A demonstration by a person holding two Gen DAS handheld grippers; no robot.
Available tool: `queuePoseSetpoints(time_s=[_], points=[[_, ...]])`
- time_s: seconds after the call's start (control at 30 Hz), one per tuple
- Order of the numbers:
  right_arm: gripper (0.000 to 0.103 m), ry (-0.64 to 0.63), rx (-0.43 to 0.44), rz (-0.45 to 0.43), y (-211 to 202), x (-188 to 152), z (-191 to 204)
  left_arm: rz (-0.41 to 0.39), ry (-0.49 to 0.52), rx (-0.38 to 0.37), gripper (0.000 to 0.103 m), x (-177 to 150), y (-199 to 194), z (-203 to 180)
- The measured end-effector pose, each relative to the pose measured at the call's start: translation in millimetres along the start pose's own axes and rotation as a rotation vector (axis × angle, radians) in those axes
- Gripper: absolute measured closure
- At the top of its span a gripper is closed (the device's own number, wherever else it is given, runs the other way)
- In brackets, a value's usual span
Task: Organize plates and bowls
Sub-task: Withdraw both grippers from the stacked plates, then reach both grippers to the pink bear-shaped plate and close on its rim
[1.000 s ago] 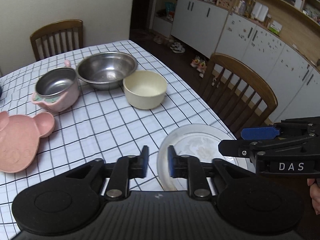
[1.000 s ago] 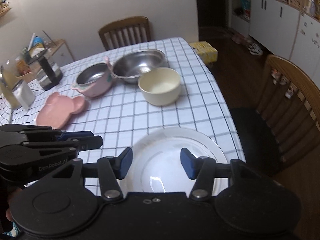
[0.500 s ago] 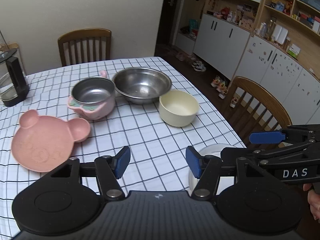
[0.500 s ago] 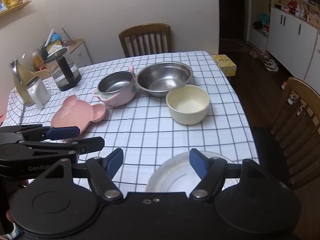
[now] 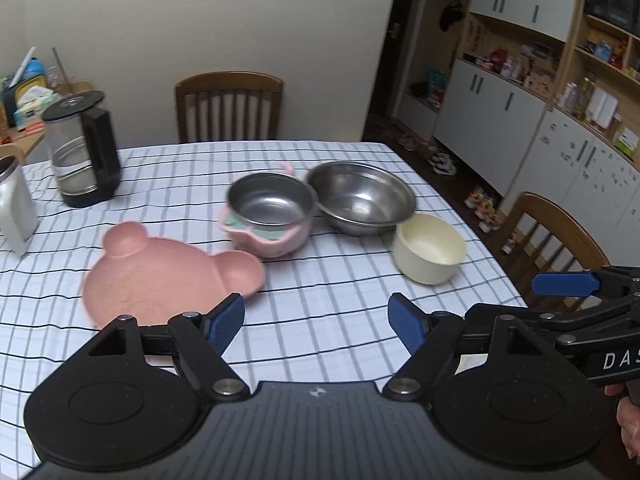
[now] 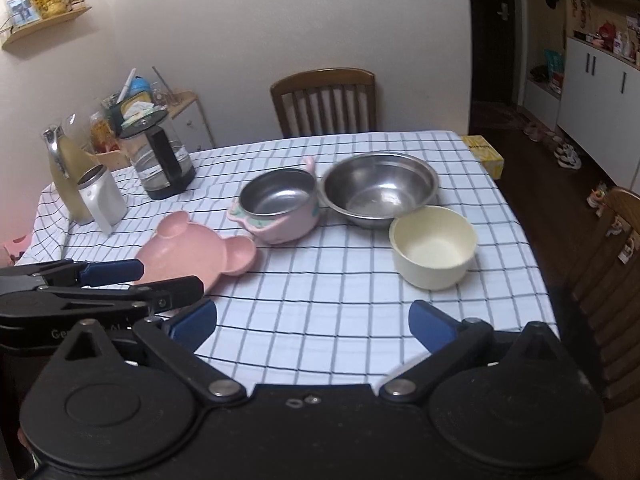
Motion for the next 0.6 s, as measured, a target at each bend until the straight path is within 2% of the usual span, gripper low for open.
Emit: queuePoseSetpoints(time_s=[0.3, 0.6], points=[[0.0, -0.008, 0.007, 0.044, 42.2, -3.0, 35.9, 0.022, -0.002, 0.108, 0.024, -9.5, 5.5, 62.1], [0.0, -0.045, -0.016, 0.085, 85.3, -13.1, 67.0, 0.06, -0.01, 0.179, 0.024, -19.9, 24.2, 127.7]])
Point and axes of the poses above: each gripper's, at about its wrist camera, not at the fingertips, and y roughly the way its jaws point, z to its left, x to its top, the point moved 6 cm from there along y, roughly the way its jaws point, and after that the axes turned 12 degrees about y, right-handed, at the moved point
